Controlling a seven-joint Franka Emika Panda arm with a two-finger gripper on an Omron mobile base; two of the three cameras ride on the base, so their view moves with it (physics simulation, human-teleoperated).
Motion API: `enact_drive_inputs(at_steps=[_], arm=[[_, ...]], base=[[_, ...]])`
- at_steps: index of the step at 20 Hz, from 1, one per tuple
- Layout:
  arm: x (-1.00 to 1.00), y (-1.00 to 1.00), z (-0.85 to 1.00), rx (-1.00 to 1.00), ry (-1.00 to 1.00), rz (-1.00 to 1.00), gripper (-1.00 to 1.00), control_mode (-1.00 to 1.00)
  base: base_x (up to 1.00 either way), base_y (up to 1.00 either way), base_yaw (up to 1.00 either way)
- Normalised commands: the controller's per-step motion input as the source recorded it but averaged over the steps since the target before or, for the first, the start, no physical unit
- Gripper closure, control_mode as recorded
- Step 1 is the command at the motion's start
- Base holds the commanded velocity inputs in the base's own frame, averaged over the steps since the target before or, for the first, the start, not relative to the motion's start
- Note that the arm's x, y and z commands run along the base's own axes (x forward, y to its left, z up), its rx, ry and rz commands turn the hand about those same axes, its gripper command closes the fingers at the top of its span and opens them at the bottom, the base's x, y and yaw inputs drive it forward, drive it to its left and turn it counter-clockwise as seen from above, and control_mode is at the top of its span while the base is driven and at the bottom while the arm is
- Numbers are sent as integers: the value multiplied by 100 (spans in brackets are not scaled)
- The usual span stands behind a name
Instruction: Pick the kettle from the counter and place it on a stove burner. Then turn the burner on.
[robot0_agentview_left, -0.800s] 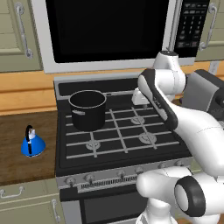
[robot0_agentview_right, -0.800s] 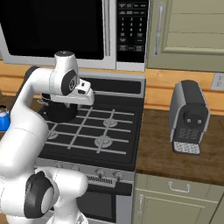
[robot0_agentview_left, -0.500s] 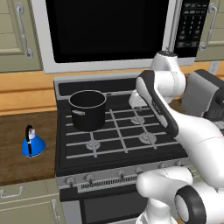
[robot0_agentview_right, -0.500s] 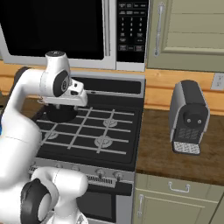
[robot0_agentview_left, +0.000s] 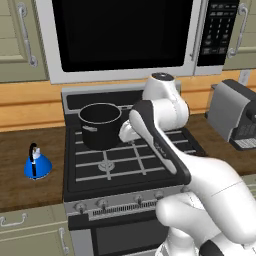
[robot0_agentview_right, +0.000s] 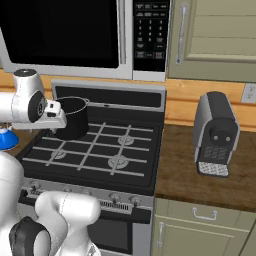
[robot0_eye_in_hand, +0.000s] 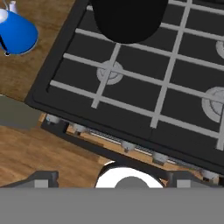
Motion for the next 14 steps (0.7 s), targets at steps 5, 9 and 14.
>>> enact_drive_inputs(at_steps=[5,9,14], arm=[[0,100,-30,0,0,20,-100,-100],[0,88,-1,0,0,6,-100,-100],[0,43,0,0,1,8,-100,-100]], base=[[0,0,0],[0,0,0],[0,0,0]])
